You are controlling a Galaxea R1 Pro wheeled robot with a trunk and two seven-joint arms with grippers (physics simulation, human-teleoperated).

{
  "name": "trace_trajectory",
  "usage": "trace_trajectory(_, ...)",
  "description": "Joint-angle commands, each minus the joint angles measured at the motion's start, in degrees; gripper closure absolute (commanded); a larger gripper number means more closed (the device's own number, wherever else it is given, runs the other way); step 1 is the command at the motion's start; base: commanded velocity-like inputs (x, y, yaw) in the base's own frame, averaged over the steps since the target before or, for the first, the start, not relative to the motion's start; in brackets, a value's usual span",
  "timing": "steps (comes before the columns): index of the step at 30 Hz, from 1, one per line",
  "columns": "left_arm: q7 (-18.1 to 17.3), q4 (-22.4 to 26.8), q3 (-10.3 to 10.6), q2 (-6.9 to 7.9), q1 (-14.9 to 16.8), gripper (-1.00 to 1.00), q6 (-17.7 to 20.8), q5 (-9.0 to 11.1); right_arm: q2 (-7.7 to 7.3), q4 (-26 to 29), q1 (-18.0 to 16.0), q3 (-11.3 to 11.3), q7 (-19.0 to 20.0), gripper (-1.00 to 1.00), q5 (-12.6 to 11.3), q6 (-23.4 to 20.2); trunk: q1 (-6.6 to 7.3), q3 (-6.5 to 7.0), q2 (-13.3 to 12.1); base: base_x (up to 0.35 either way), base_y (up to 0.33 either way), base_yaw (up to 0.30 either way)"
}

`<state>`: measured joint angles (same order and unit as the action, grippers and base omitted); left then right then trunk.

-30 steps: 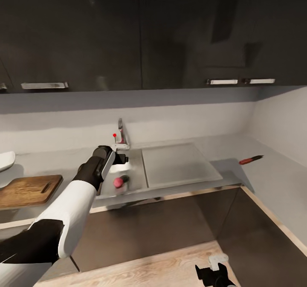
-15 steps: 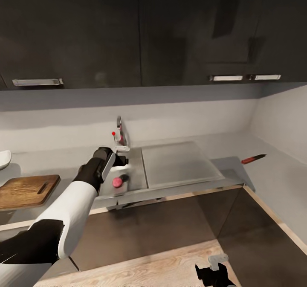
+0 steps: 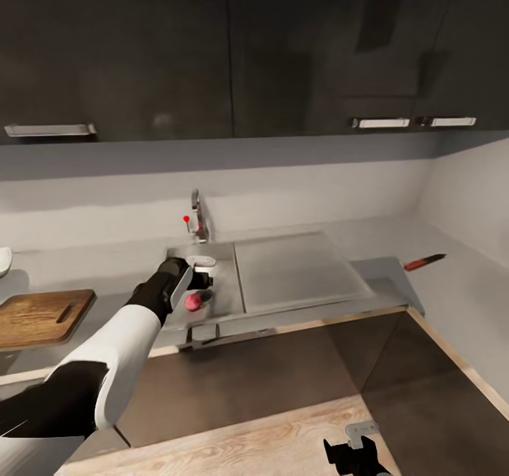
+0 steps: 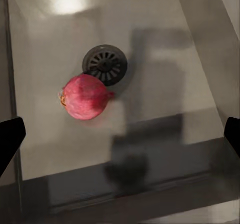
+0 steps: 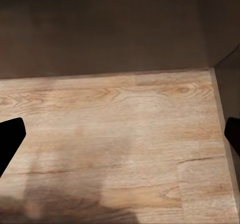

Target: In the kitchen, take the Vidalia onion out of the sink, dice it on the chopping board with the paring knife, put the diced onion into the bowl on the countertop, then place both the paring knife and the chopping board into the sink.

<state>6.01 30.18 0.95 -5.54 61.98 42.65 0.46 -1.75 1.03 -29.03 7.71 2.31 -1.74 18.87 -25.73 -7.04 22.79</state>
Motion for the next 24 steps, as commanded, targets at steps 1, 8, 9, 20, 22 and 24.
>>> trace_trajectory(1, 0.23, -0.23, 0.10, 0.03, 0.05, -1.00, 0.11, 0.07, -0.02, -0.06, -0.06, 0.29, 0.15, -1.00, -0.20, 0.20, -0.05, -0.22, 0.12, 0.221, 0.000, 0.000)
trace_trajectory(8, 0.23, -0.73, 0.10, 0.09, 0.05, -1.00, -0.19, 0.07, -0.01, -0.06, -0.06, 0.29, 0.15, -1.00, -0.20, 0.20, -0.05, -0.86, 0.12, 0.281, 0.000, 0.000)
trace_trajectory(9, 0.23, -0.77, 0.10, 0.09, 0.06, -1.00, -0.19, 0.07, -0.01, -0.06, -0.06, 0.29, 0.15, -1.00, -0.20, 0.20, -0.05, -0.95, 0.12, 0.320, 0.000, 0.000)
trace_trajectory(20, 0.23, -3.51, 0.10, 0.68, -0.17, -1.00, -0.17, 0.11, -0.01, -0.08, -0.06, 0.29, 0.15, -1.00, -0.20, 0.20, -0.05, -1.96, 0.12, 0.142, 0.000, 0.000)
trace_trajectory(22, 0.26, -3.57, 0.10, 0.82, -0.23, -1.00, -0.14, 0.14, -0.01, -0.07, -0.06, 0.29, 0.15, -1.00, -0.20, 0.20, -0.05, -2.14, 0.12, 0.005, 0.000, 0.000)
trace_trajectory(24, 0.29, -3.61, 0.10, 0.90, -0.30, -1.00, -0.13, 0.15, -0.01, -0.08, -0.06, 0.29, 0.15, -1.00, -0.20, 0.20, -0.05, -2.32, 0.12, 0.003, 0.000, 0.000)
